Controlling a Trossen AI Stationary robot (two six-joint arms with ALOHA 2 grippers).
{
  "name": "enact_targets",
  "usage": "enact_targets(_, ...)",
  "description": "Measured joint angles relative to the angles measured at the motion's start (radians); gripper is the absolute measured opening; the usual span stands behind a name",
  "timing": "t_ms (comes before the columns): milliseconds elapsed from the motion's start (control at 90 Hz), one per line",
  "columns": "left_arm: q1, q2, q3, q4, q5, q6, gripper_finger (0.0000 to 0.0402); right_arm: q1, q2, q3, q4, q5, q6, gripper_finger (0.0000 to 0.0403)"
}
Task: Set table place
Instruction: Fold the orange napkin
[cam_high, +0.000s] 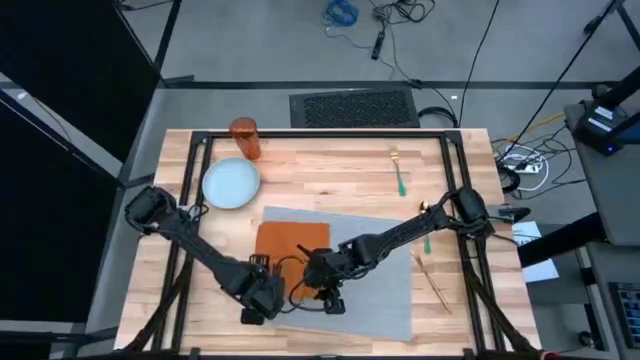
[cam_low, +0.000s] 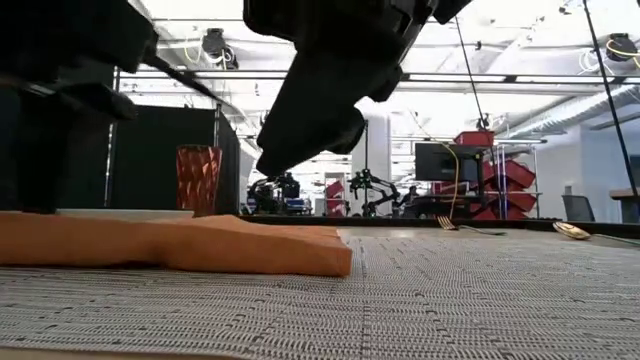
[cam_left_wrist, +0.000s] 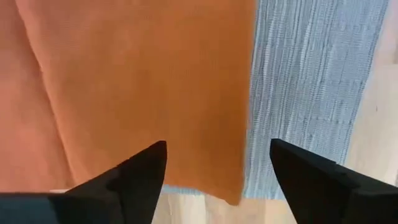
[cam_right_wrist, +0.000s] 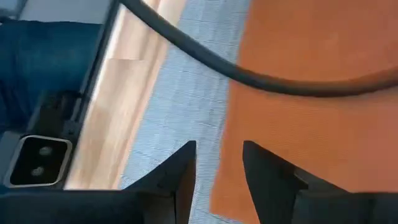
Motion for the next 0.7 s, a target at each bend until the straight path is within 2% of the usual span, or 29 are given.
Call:
enact_targets(256, -0.033, 0.0, 0.0, 0.002, -0.054, -0.078, 0.0271, 0.005, 0.018, -0.003, -0.001, 0.0, 0.038, 0.0118)
enact_targets(400, -0.038, 0.0, 0.0, 0.002, -0.067, -0.092, 0.0271, 0.011, 0.038, -0.003, 0.015, -0.065, 0.064, 0.0118)
enact_targets(511, -0.038, 0.008, 0.0, 0.002, -0.08, -0.103, 0.0271, 0.019, 0.043, -0.003, 0.01, -0.07, 0.088, 0.0118)
enact_targets(700, -0.038, 0.06, 0.0, 0.004, -0.052, -0.102, 0.0271, 0.03, 0.043, -0.002, -0.023, 0.04, 0.107, 0.0118)
